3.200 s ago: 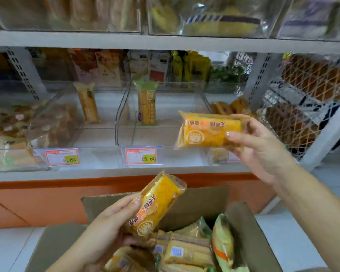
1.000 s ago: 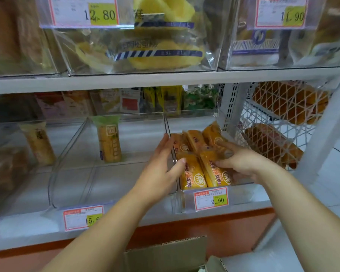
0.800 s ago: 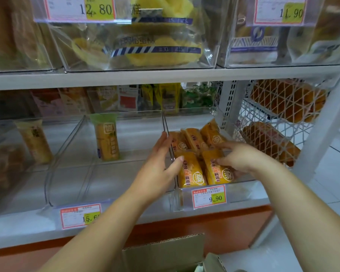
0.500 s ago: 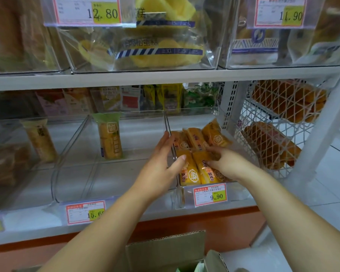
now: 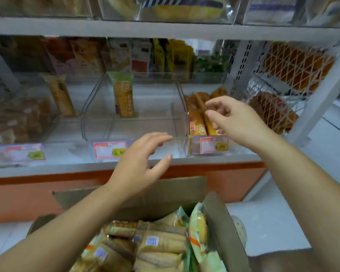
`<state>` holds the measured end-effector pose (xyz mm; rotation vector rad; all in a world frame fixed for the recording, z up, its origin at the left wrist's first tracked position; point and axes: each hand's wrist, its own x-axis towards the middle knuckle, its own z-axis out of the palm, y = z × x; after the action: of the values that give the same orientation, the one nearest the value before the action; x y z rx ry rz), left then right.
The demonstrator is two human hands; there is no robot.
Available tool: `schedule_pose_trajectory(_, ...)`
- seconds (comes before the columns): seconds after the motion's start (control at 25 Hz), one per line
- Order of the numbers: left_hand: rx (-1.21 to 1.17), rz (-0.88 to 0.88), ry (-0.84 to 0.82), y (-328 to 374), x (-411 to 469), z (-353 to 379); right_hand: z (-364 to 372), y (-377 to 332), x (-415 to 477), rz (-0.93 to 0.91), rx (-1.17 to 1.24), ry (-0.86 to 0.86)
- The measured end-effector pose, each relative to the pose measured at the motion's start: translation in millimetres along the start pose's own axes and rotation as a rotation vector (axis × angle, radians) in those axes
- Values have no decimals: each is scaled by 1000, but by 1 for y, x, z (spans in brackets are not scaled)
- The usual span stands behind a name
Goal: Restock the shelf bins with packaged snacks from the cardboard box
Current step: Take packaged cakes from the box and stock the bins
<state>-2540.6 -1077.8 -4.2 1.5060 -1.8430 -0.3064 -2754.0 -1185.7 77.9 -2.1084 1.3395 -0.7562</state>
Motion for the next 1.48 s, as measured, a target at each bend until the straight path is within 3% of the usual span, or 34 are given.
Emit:
schedule_pose_trajectory(0.08, -18, -106, -153, -19, -55, 7, 22, -8, -33, -13, -29, -323)
schedule_pose_trajectory(0.24, -44, -228, -488, -42, -137, 43, 91, 19, -97, -14, -505, -960)
schedule_pose_trajectory(0.36, 7, -176, -705, -37, -166, 69, 124, 43, -142, 93, -774, -1230)
schedule_pose_trajectory(0.48, 11, -179, -783, -32, -171, 75, 129, 51, -159, 82, -879, -1191)
schedule_pose_trajectory(0.56, -4, -199, -819, -32, -169, 73, 131, 47, -165, -40, -890, -1149)
schedule_pose_trajectory(0.64, -8, -217, -849, -30, -165, 71, 140, 41, -176, -175, -830, -1202)
schedule_pose_trajectory(0.72, -19, -240, -870, -30, -164, 69, 152, 37, -189, -180, -744, -1273)
schedule_pose_trajectory(0.88, -417, -509, -844, -33, -160, 57, 159, 55, -171, 18, -417, -1242)
schedule_pose_trajectory(1.04, -839, -707, -637, -40, -150, 37, 145, 60, -150, 436, 403, -1106)
schedule_pose_trajectory(1.12, -988, -819, -496, -38, -146, 33, 144, 54, -149, 593, 634, -1011)
schedule_pose_trajectory(1.28, -1099, -1007, -274, -32, -141, 34, 149, 48, -148, 613, 638, -891)
schedule_pose_trajectory(1.48, -1144, -1036, -218, -29, -137, 33, 149, 52, -142, 613, 642, -822)
